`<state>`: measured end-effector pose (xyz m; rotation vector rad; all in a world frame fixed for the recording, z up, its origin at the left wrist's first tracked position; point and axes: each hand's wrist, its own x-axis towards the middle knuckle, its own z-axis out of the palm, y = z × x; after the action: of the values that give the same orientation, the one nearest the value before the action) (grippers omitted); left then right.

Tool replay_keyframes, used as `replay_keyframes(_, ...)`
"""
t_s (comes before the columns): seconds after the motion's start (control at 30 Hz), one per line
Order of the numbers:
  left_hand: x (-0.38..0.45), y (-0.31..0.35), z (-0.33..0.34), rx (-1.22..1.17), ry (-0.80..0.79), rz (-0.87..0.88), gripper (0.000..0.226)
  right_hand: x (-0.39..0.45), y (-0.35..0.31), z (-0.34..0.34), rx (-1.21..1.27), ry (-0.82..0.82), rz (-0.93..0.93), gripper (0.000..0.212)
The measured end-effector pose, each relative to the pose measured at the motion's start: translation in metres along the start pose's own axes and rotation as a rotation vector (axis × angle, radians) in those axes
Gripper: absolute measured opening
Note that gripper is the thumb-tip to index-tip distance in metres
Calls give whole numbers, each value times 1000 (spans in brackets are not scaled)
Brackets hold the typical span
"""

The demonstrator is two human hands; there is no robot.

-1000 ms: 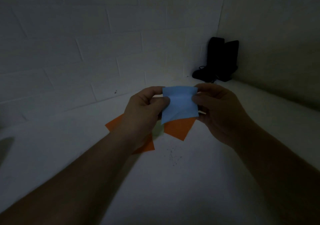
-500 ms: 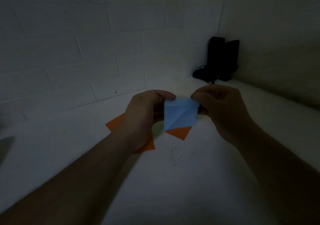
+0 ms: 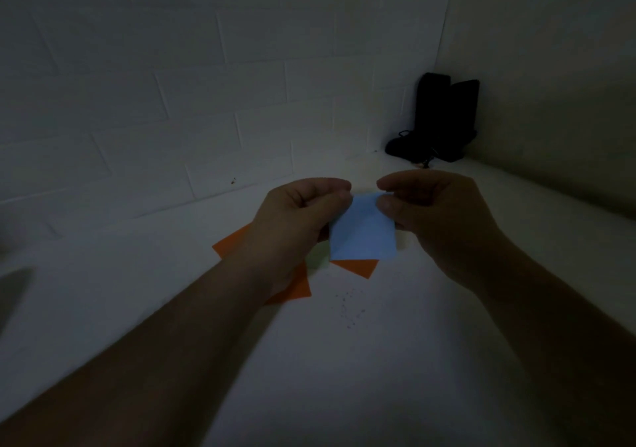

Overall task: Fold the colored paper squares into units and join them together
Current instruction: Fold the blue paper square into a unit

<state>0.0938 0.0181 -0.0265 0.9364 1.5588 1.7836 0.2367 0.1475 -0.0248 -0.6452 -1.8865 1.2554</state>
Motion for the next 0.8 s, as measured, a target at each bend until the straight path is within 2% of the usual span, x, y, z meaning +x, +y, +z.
replay_keyframes(0.27,3,-8,-3,345,21,162,12,-1,1,2,-4,-56,34,27)
replay_keyframes(0.37,0,-9,-2,402,0,211,15,-2,-2,4,0,-91,71,14)
replay_keyframes(0.53,0,-10,-1,346,-20,193,14,-3,-3,8,-33,-92,64,12)
replay_keyframes(0.67,5,-10,-3,248,29,122,11,-2,-2,5,14,-92,74,15)
replay_keyframes(0.8,5,-9,-3,174,14,53,12,-1,-1,3,22,-76,103,14)
